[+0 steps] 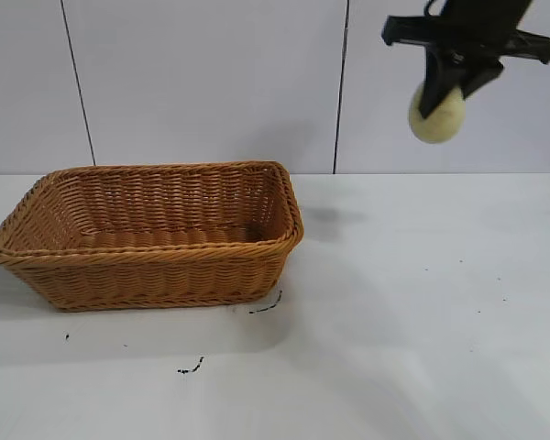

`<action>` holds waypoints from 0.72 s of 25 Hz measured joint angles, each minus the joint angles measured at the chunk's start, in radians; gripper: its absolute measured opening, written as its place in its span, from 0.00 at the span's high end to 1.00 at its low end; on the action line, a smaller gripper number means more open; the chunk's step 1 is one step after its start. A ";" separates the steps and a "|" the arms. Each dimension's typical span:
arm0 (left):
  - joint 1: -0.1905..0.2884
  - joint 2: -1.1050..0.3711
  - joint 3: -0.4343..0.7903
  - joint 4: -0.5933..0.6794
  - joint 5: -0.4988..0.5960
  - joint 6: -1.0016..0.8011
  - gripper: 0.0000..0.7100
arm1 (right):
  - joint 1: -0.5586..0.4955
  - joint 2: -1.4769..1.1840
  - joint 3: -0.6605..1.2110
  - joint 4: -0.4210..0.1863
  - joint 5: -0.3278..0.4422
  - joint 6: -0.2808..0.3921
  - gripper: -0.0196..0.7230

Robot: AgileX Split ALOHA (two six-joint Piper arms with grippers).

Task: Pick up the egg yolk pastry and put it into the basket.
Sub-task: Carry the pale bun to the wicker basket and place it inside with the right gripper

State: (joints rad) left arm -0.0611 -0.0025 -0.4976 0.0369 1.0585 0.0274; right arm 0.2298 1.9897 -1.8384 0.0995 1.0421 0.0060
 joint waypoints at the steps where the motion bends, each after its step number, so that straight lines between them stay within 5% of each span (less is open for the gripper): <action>1: 0.000 0.000 0.000 0.000 0.000 0.000 0.02 | 0.025 0.009 -0.032 0.000 0.000 0.009 0.84; 10: 0.000 0.000 0.000 0.000 0.000 0.000 0.02 | 0.295 0.185 -0.226 0.008 -0.044 0.030 0.84; 18: 0.000 0.000 0.000 0.000 0.000 0.000 0.02 | 0.414 0.363 -0.233 0.011 -0.224 0.034 0.85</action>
State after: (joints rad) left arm -0.0611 -0.0025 -0.4976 0.0369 1.0585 0.0274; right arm 0.6433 2.3524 -2.0719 0.1109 0.8180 0.0395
